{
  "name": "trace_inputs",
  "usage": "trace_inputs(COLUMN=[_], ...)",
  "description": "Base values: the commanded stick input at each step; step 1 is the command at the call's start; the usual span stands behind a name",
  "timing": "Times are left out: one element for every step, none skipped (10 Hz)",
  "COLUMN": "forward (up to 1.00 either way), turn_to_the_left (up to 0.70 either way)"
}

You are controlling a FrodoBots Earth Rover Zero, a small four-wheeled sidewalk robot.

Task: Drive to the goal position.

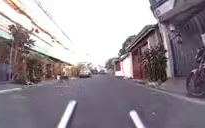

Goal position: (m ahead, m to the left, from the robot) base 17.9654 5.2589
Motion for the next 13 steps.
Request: trace_inputs(forward=[0.85, 0.85, 0.85, 0.85, 0.85, 0.85, 0.85, 0.85, 0.85, 0.85, 0.85, 0.85, 0.85], turn_to_the_left=[-0.34, -0.34, -0.34, -0.34, -0.34, -0.34, -0.34, -0.34, -0.34, -0.34, -0.34, -0.34, -0.34])
